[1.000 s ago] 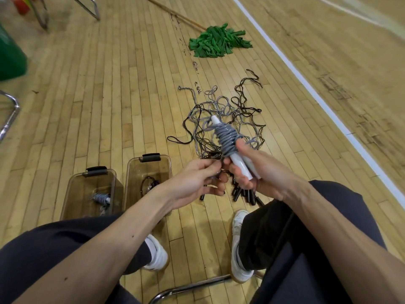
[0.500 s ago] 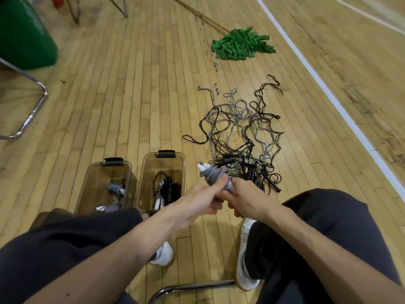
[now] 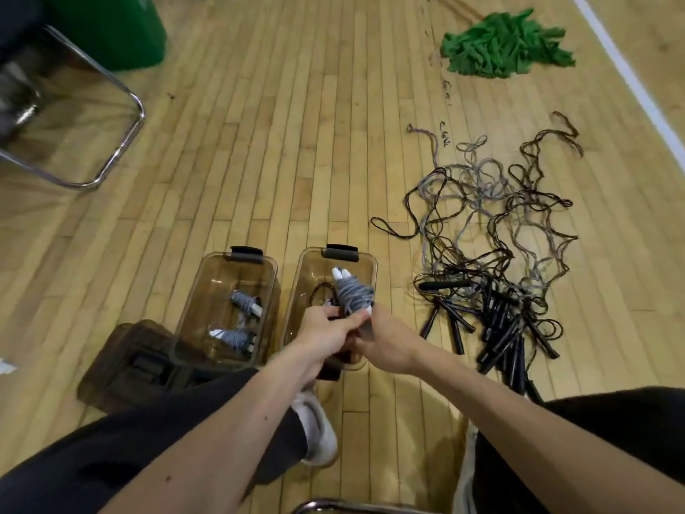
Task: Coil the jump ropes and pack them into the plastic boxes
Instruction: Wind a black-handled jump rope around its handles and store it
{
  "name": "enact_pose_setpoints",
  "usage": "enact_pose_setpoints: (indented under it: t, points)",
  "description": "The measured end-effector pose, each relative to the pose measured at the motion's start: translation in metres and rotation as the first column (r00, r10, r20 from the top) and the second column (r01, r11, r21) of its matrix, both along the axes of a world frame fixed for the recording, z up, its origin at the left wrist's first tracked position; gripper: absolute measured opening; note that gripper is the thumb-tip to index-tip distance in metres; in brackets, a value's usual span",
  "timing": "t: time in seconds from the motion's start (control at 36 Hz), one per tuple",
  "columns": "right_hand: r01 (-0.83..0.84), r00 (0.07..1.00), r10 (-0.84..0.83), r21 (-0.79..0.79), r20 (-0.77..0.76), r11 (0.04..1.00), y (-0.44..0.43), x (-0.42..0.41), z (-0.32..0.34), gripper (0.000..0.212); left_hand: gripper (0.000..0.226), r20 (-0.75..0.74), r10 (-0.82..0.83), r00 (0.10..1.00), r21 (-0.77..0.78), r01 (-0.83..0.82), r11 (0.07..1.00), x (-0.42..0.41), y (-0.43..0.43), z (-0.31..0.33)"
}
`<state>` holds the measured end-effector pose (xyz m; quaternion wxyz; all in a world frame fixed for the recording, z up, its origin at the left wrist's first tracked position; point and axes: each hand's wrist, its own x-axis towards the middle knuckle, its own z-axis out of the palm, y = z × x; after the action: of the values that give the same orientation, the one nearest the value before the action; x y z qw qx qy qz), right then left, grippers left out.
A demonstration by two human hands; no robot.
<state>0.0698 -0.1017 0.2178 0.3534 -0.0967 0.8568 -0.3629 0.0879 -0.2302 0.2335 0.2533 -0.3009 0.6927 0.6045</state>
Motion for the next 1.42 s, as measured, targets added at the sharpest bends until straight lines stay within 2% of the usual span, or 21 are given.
enact_pose_setpoints:
  t: [0.08,0.11,0.17,0.31,0.42,0.5,0.56,0.58,0.64,0.69,0.75,0.81,0.86,0.94,1.03,1.14,1.22,1.31,1.42]
  points:
    - [0.012,1.000,-0.012,0.019,0.029,1.000,-0.025,-0.020,-0.064,0.078,0.015,0.031,-0.020,0.999,-0.155,0.025,0.988,-0.030,-0.021,-0.028]
    - [0.035,0.997,-0.036,0.021,0.074,0.999,-0.032,-0.025,-0.087,0.089,0.019,0.041,-0.033,0.999,-0.211,0.041,0.977,-0.038,-0.026,-0.039]
    - [0.076,0.988,-0.081,0.040,0.132,0.996,-0.045,-0.031,-0.081,0.101,0.021,0.081,-0.071,0.994,-0.294,0.092,0.951,-0.050,-0.035,-0.063]
    - [0.062,0.950,-0.065,0.017,0.305,0.998,-0.060,-0.048,-0.124,0.059,0.037,0.252,-0.141,0.957,-0.432,0.242,0.869,-0.067,-0.050,-0.125]
    - [0.084,0.922,-0.085,0.020,0.379,0.996,-0.076,-0.056,-0.151,0.057,0.037,0.311,-0.188,0.932,-0.486,0.326,0.811,-0.073,-0.058,-0.171]
    - [0.102,0.926,-0.096,0.001,0.365,0.995,-0.084,-0.056,-0.167,0.059,0.033,0.306,-0.225,0.925,-0.551,0.365,0.751,-0.073,-0.060,-0.189]
    - [0.078,0.928,-0.078,0.013,0.365,0.997,-0.089,-0.053,-0.174,0.045,0.028,0.351,-0.305,0.885,-0.599,0.462,0.654,-0.071,-0.060,-0.189]
    - [0.060,0.928,-0.062,0.018,0.369,0.998,-0.093,-0.051,-0.176,0.039,0.026,0.391,-0.367,0.844,-0.619,0.536,0.574,-0.070,-0.062,-0.187]
    - [0.042,0.934,-0.048,0.027,0.354,0.999,-0.096,-0.045,-0.176,0.038,0.024,0.478,-0.492,0.727,-0.640,0.673,0.372,-0.067,-0.063,-0.184]
    - [0.034,0.939,-0.041,0.028,0.341,0.999,-0.090,-0.042,-0.175,0.037,0.025,0.540,-0.572,0.618,-0.645,0.740,0.190,-0.068,-0.057,-0.179]
    - [0.033,0.944,-0.043,0.038,0.327,0.999,-0.081,-0.041,-0.169,0.031,0.025,0.566,-0.606,0.559,-0.652,0.753,0.086,-0.072,-0.051,-0.172]
    - [0.085,0.954,-0.099,0.060,0.282,0.995,-0.066,-0.041,-0.162,0.026,0.023,0.538,-0.637,0.552,-0.690,0.722,0.043,-0.080,-0.041,-0.161]
    - [0.210,0.956,-0.213,0.035,0.200,0.977,-0.047,-0.046,-0.151,0.017,0.018,0.433,-0.686,0.585,-0.759,0.647,0.073,-0.089,-0.022,-0.150]
    - [0.361,0.924,-0.361,0.026,0.122,0.932,-0.009,-0.058,-0.141,0.012,0.009,0.167,-0.743,0.648,-0.813,0.517,0.269,-0.098,0.011,-0.146]
    - [0.458,0.884,-0.464,0.095,0.062,0.884,0.037,-0.067,-0.141,0.016,0.012,0.007,-0.724,0.690,-0.750,0.483,0.452,-0.104,0.050,-0.154]
    - [0.581,0.803,-0.596,0.233,-0.008,0.780,0.100,-0.066,-0.164,0.020,0.014,0.013,-0.699,0.715,-0.604,0.563,0.564,-0.102,0.103,-0.179]
    - [0.611,0.772,-0.635,0.308,-0.028,0.729,0.138,-0.061,-0.186,0.022,0.011,0.046,-0.673,0.738,-0.475,0.609,0.636,-0.096,0.133,-0.208]
    - [0.575,0.795,-0.604,0.383,-0.054,0.723,0.169,-0.061,-0.213,0.032,0.010,0.110,-0.632,0.767,-0.425,0.611,0.668,-0.094,0.158,-0.242]
    - [0.493,0.860,-0.496,0.451,-0.123,0.744,0.189,-0.071,-0.238,0.045,0.024,0.153,-0.563,0.812,-0.412,0.570,0.711,-0.096,0.177,-0.273]
